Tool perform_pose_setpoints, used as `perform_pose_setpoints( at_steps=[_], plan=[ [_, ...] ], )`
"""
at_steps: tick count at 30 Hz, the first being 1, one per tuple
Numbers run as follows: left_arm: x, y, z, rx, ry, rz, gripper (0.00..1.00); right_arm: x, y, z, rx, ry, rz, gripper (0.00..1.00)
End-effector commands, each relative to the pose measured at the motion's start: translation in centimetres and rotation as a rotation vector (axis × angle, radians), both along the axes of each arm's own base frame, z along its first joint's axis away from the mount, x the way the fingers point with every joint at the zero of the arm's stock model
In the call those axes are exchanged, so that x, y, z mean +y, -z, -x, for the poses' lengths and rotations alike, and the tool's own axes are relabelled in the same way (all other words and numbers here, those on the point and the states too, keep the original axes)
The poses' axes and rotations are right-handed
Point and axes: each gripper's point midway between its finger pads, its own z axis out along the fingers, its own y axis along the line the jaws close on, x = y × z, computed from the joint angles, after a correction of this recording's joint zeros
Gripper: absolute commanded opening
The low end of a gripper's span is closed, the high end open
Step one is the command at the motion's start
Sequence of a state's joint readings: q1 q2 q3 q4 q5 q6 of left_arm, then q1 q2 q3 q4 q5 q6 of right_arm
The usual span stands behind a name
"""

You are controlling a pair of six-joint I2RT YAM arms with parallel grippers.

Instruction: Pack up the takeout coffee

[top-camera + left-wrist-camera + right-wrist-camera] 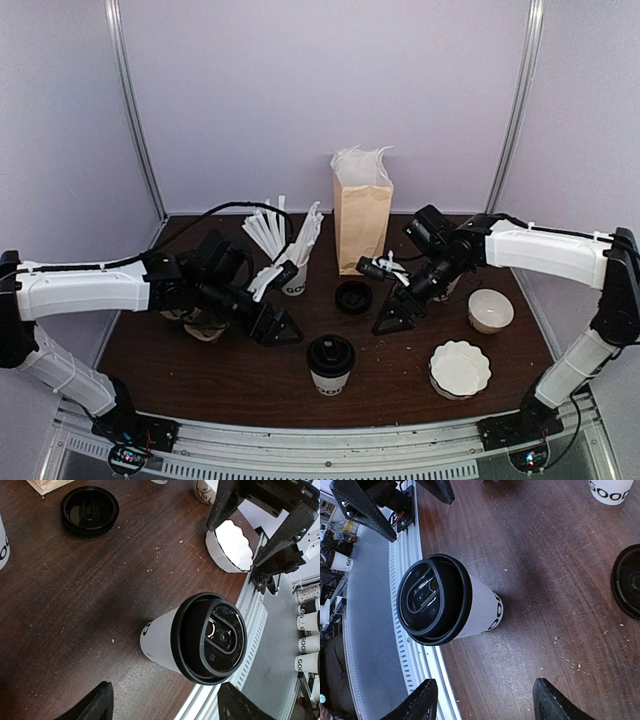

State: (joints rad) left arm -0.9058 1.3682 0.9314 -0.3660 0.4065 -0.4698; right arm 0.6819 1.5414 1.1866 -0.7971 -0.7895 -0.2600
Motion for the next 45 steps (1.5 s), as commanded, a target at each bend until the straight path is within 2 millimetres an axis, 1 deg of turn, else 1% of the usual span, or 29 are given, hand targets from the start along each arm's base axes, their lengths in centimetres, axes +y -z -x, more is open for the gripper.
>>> perform_pose_setpoints(
  at_steps=[1,4,7,12,15,19,23,26,33,42,45],
  plan=[
    [-1.8,-1.0,-0.1,0.0,0.017,0.053,0.75,1.5,0.4,0.6,0.114,-0.03,-0.065,0.68],
    [-2.2,-1.2,0.3,-0.001,0.032,0.068,0.75,2.2,0.9,1.2,0.158,-0.059,-0.065,0.66],
    [-2.8,-1.3,0.5,-0.002,0.038,0.078,0.75,2.8,1.2,2.0,0.191,-0.096,-0.065,0.63],
    [-3.2,-0.3,0.3,0.008,0.03,0.049,0.75,3.5,1.3,2.9,0.25,-0.13,-0.081,0.61],
    [-3.5,0.0,0.1,0.011,0.029,0.048,0.74,3.8,1.2,3.1,0.252,-0.139,-0.079,0.61],
    [-4.0,-0.3,0.0,0.006,0.039,0.069,0.73,4.3,1.5,3.3,0.258,-0.148,-0.068,0.6],
    [-4.3,-0.4,-0.1,0.008,0.046,0.08,0.73,4.6,2.2,3.2,0.282,-0.152,-0.045,0.57],
    [-4.6,0.0,0.0,0.02,0.049,0.08,0.73,4.8,2.6,3.1,0.285,-0.152,-0.029,0.56],
    [-4.3,1.9,0.3,0.05,0.059,0.036,0.66,4.6,3.7,3.3,0.299,-0.156,0.001,0.54],
    [-2.7,5.1,0.9,0.097,0.037,-0.066,0.55,4.9,4.6,3.2,0.33,-0.148,0.027,0.54],
    [-2.5,6.2,0.8,0.111,0.024,-0.09,0.51,5.0,4.8,3.3,0.353,-0.151,0.026,0.52]
  ],
)
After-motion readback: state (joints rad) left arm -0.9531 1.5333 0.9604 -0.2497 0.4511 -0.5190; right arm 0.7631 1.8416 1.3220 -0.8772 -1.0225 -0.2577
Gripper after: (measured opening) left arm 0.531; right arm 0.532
